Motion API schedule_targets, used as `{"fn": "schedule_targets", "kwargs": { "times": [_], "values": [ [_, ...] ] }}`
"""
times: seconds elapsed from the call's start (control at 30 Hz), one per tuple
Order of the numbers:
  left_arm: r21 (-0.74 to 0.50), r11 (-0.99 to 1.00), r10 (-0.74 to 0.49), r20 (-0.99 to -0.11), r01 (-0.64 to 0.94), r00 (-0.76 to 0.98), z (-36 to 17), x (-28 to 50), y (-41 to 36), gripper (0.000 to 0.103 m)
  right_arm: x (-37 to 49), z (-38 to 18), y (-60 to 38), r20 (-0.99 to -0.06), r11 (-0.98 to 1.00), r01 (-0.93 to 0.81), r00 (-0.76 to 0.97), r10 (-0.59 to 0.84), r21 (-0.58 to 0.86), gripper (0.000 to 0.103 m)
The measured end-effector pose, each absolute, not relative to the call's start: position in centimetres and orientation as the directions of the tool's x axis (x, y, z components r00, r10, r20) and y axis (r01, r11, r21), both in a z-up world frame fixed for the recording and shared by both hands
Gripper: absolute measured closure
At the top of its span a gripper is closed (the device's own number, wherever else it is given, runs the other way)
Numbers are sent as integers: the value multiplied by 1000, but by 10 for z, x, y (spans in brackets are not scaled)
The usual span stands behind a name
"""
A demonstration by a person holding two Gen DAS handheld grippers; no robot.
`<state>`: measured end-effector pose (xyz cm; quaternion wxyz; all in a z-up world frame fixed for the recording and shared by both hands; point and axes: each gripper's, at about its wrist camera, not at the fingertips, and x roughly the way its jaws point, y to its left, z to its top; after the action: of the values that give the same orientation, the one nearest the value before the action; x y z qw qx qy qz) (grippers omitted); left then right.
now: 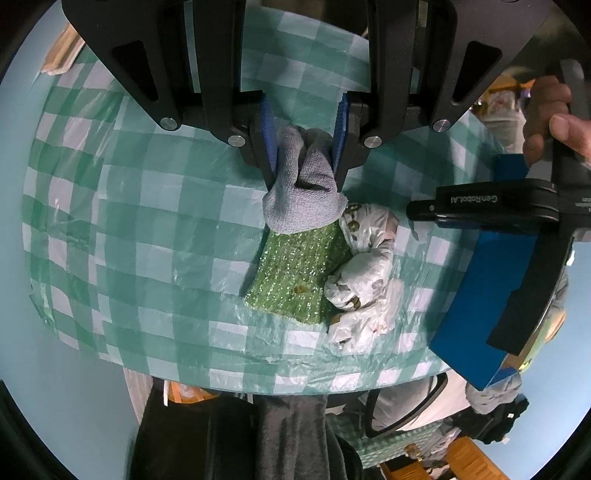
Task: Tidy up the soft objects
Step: 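Lower the left tool onto the small white rolled item and grasp it, then carry the grey sock and white item over the box with both tools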
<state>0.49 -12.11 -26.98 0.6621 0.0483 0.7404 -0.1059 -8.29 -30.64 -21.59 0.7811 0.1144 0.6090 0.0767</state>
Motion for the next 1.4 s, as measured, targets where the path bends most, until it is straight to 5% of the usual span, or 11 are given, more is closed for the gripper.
{"fn": "schedule_targets", "kwargs": {
  "times": [0.2, 1.4],
  "values": [
    [-96, 969, -74, -992, 226, -106, -268, 2, -123, 85, -80, -211, -308, -930, 961, 14, 256, 264, 277, 78],
    [-65, 938, -113, -986, 341, 122, -119, -6, -77, 86, -63, -125, -262, -887, 962, -30, 379, 264, 273, 78]
  ]
}}
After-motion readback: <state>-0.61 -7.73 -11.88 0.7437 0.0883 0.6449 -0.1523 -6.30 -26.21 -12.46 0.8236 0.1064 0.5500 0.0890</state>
